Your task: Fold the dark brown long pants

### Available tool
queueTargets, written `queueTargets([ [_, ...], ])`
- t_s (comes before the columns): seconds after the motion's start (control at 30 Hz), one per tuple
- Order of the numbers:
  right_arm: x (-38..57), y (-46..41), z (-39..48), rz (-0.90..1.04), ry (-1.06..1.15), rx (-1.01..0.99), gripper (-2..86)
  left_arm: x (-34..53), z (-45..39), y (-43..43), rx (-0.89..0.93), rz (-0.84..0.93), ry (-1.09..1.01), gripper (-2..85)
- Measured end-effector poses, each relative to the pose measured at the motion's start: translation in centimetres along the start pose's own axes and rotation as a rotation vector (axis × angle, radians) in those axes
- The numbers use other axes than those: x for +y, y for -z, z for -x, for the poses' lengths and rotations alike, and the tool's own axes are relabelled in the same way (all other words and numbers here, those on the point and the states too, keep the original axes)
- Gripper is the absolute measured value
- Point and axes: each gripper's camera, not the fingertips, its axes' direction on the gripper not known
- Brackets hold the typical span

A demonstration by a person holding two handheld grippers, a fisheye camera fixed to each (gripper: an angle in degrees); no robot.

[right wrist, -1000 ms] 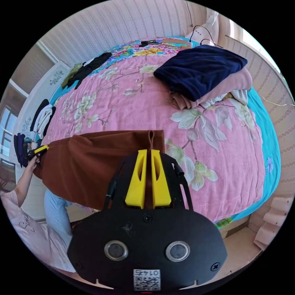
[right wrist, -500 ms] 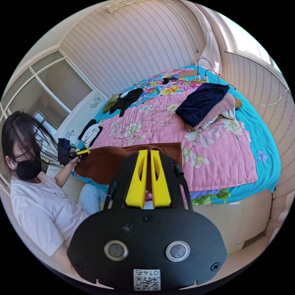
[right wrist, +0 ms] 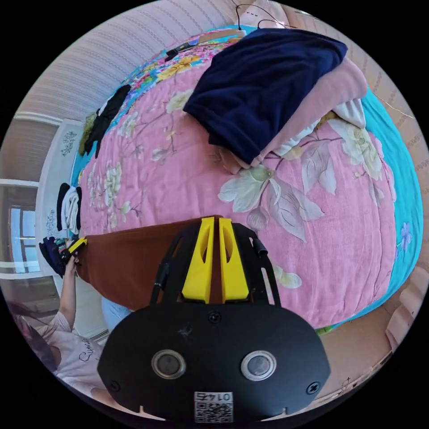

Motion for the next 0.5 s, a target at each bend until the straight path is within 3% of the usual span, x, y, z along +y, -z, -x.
queueTargets([
  [0.17,2.1,1.6,0.8,-0.158,-0.011,-0.090,1.5,2.4,0.6,2.4,0.018,-0.060,0.054,6.7],
  [0.27,6.1,4.2,3.7,-0.257,0.068,0.033,1.0,5.9,-0.2,6.3,-0.035,-0.172,0.095,6.6],
  [0.4,12.1,2.7,14.9,-0.220,0.389,0.153,0.0,10.3,-5.6,9.6,-0.068,-0.275,0.038,5.1],
  [0.5,15.3,-1.6,25.9,-0.175,0.647,0.070,-0.2,13.0,-13.0,9.0,0.011,-0.359,-0.022,1.6],
])
